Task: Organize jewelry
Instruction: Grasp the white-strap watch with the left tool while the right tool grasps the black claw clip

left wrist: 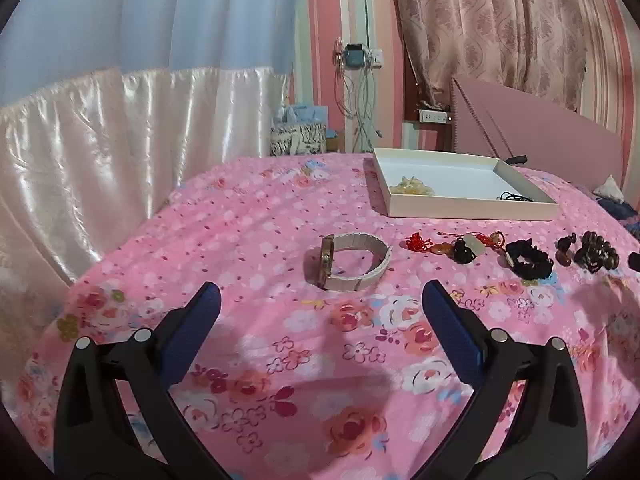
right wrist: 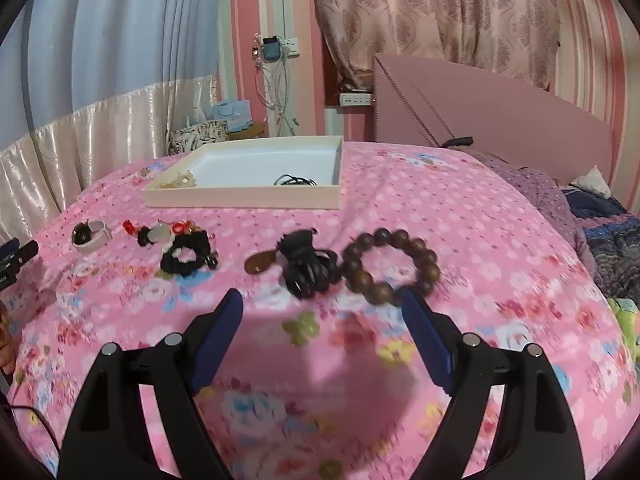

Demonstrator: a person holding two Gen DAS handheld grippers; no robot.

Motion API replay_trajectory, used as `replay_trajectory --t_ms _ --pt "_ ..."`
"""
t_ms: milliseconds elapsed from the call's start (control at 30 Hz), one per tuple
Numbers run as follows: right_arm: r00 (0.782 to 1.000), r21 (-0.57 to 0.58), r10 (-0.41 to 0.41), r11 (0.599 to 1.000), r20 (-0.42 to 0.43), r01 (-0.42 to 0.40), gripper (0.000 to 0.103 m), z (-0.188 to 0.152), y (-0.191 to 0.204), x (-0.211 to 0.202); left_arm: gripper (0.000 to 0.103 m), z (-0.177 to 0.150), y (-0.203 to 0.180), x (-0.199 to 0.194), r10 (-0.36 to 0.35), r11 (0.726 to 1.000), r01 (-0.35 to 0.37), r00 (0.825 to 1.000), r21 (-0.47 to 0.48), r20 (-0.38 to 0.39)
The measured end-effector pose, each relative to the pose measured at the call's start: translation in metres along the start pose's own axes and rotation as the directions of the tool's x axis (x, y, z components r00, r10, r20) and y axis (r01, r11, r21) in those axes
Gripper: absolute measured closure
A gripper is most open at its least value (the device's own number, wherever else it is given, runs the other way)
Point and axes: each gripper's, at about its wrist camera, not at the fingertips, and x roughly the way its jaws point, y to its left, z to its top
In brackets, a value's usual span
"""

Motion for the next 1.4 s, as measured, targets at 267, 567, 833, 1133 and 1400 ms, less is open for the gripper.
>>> replay_trajectory --t_ms 267,567,833,1133,1400 --pt "0.995 0.039 0.044 0.998 -0.087 -0.040 0.036 0.016 -0.002 0.049 0.003 0.013 0.005 0.040 -0.018 0.999 0.014 0.996 -0.051 -0.086" --pt "0.984 0.029 0.065 0.998 -0.169 -0.061 0.040 0.019 0.001 0.077 0.003 0.023 0.002 0.071 -0.027 0.999 0.023 0.991 -0.034 -0.131" --pt "0.968 -0.005 0.057 0.998 -0.245 -0.060 0.054 0.020 0.009 0.097 0.004 0.026 0.005 0.091 -0.052 0.998 0.044 0.983 -0.049 -0.179" --pt "0.968 -0.009 0.054 0.998 -0.246 -0.057 0.056 0.021 0.012 0.101 0.032 0.030 0.008 0.119 -0.037 0.998 0.023 0.966 -0.058 -0.257" --pt "0.968 -0.006 0.057 0.998 -0.243 -0.060 0.056 0.021 0.011 0.101 0.086 0.026 0.008 0.142 -0.057 0.997 0.038 0.938 -0.063 -0.342"
